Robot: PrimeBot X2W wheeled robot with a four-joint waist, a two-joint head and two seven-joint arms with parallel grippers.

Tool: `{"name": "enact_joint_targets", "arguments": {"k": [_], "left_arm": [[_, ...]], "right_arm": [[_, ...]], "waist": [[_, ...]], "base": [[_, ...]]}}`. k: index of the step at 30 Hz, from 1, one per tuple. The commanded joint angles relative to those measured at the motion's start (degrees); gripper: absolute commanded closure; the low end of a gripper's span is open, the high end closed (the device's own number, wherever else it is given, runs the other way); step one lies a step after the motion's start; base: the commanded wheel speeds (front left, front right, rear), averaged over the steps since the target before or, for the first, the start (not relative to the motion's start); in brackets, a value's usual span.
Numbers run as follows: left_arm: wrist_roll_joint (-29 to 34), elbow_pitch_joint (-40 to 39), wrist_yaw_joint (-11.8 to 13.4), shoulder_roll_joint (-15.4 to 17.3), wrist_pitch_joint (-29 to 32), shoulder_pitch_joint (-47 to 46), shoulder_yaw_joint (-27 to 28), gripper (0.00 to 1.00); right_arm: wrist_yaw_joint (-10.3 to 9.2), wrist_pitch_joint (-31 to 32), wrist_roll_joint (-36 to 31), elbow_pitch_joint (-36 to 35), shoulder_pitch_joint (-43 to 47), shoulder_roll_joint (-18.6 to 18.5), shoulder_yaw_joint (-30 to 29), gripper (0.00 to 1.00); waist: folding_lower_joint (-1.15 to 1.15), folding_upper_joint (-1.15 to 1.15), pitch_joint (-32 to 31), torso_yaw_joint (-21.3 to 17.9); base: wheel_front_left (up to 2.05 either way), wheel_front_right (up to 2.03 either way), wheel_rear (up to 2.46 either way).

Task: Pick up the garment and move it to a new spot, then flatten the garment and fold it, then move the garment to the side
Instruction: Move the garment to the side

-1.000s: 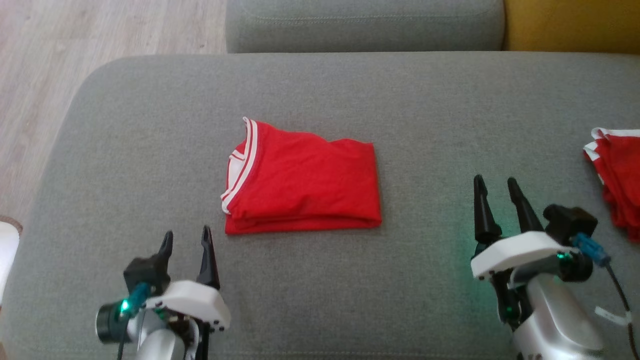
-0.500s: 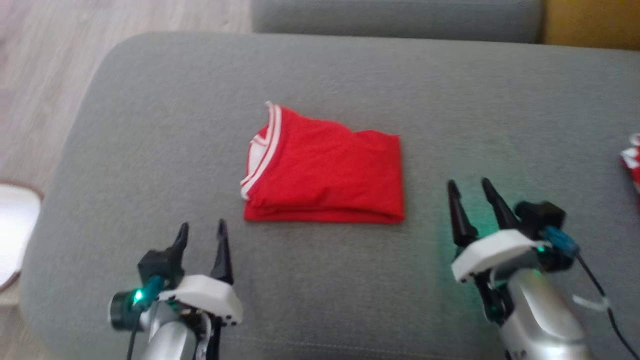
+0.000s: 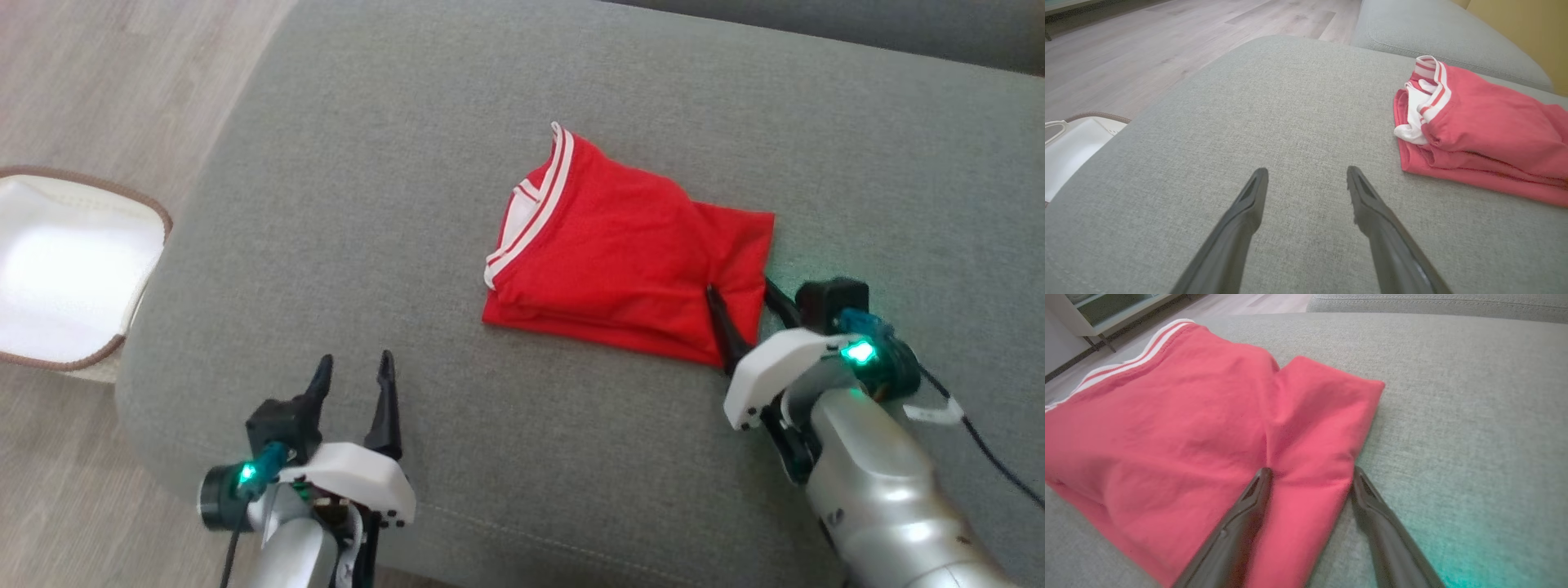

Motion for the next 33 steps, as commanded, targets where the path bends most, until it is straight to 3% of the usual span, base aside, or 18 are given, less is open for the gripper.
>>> {"name": "enact_joint_targets", "arguments": {"k": [1,2,6,18,19,22,27,33], "left_arm": [[-0.4,-2.0,0.4,0.5,-0.7,-2.3,2.1,0.00],[-0.3,-2.0,0.5,0.5,-0.7,-2.2,2.4,0.00],[0.1,-1.9,0.2,0.5,-0.7,-2.0,3.3,0.00],[2.3,-1.6,-1.3,0.5,-0.7,-5.9,6.9,0.00],[2.6,-1.2,-1.6,0.5,-0.7,-6.7,7.3,0.00],[3.2,-0.5,-2.0,0.5,-0.7,-7.4,7.9,0.00],[3.6,0.1,-2.4,0.5,-0.7,-8.1,7.8,0.00],[4.2,0.7,-3.1,0.5,-0.7,-9.1,7.3,0.00]], "right_arm": [[0.37,1.0,0.0,0.3,-1.1,0.6,2.3,0.67],[0.37,0.9,0.8,0.4,-1.2,0.6,2.9,1.00],[0.37,-1.1,2.9,0.5,-1.7,0.6,4.5,1.00],[0.37,-3.6,8.0,-5.6,-3.1,0.6,11.0,1.00],[0.37,-3.7,9.0,-6.9,-2.9,0.6,12.1,1.00],[0.37,-3.7,10.0,-8.5,-2.9,0.6,14.2,1.00],[0.37,-3.8,9.3,-9.8,-4.5,0.6,14.9,1.00],[0.37,-3.8,3.4,-7.8,-11.4,-1.1,10.5,1.00]], "waist": [[0.00,0.00,0.2,0.1],[0.00,0.00,0.1,-0.3],[0.00,0.00,-1.1,-4.1],[0.00,0.00,-0.7,-31.4],[0.00,0.00,-0.1,-35.0],[0.00,0.00,0.8,-39.8],[0.00,0.00,2.1,-44.3],[0.00,0.00,4.7,-44.0]], "base": [[0.00,0.00,0.00],[0.00,0.00,0.00],[0.00,0.00,0.00],[0.00,0.00,0.00],[0.00,0.00,0.00],[0.00,0.00,0.00],[0.00,0.00,0.00],[0.00,0.00,0.00]]}}
